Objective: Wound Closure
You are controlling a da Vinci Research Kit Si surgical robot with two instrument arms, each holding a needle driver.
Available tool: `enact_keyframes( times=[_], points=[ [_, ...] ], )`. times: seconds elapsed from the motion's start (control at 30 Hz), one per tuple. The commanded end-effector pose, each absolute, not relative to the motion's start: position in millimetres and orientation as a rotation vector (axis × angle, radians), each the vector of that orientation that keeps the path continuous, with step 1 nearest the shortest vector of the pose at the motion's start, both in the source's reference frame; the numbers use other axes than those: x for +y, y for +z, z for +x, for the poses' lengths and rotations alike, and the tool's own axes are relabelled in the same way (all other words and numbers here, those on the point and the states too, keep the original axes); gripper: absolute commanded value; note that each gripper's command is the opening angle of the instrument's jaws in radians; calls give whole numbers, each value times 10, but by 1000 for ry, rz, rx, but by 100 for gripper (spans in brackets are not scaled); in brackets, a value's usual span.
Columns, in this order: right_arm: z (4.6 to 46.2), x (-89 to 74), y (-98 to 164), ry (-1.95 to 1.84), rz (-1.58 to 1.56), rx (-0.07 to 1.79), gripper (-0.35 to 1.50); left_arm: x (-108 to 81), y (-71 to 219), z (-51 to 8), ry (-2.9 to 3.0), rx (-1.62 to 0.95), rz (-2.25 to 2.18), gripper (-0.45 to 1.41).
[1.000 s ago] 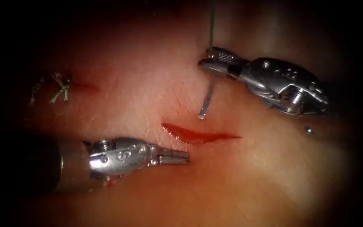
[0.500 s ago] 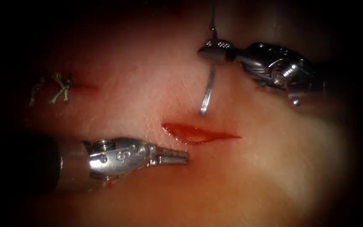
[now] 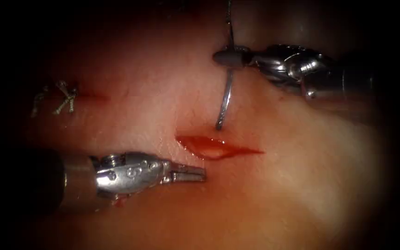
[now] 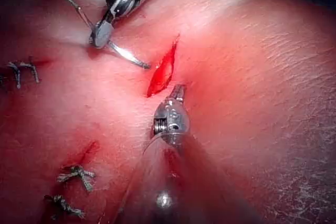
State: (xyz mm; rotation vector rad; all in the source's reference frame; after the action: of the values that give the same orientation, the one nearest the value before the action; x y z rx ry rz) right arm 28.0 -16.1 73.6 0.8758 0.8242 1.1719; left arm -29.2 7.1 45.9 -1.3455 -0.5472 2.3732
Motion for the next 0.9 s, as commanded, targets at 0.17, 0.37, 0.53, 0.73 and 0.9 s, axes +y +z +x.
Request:
enact_keyframes(
  times=[0.17, 0.37, 0.53, 0.73, 0.9],
  points=[
    [291, -167, 736, 1220, 935, 806, -35, 70, 465, -297, 2377, -543, -1352, -45],
    [293, -175, 735, 1270, 995, 778, -35, 70, 465, -296, 2385, -541, -1352, -45],
    [295, -182, 736, 1274, 1043, 770, -35, 70, 465, -295, 2388, -547, -1351, -45],
    [300, -187, 737, 1263, 1087, 783, -35, 69, 465, -295, 2393, -543, -1355, -45],
    [305, -193, 737, 1267, 1146, 782, -35, 69, 465, -294, 2405, -535, -1357, -45]
  ],
)
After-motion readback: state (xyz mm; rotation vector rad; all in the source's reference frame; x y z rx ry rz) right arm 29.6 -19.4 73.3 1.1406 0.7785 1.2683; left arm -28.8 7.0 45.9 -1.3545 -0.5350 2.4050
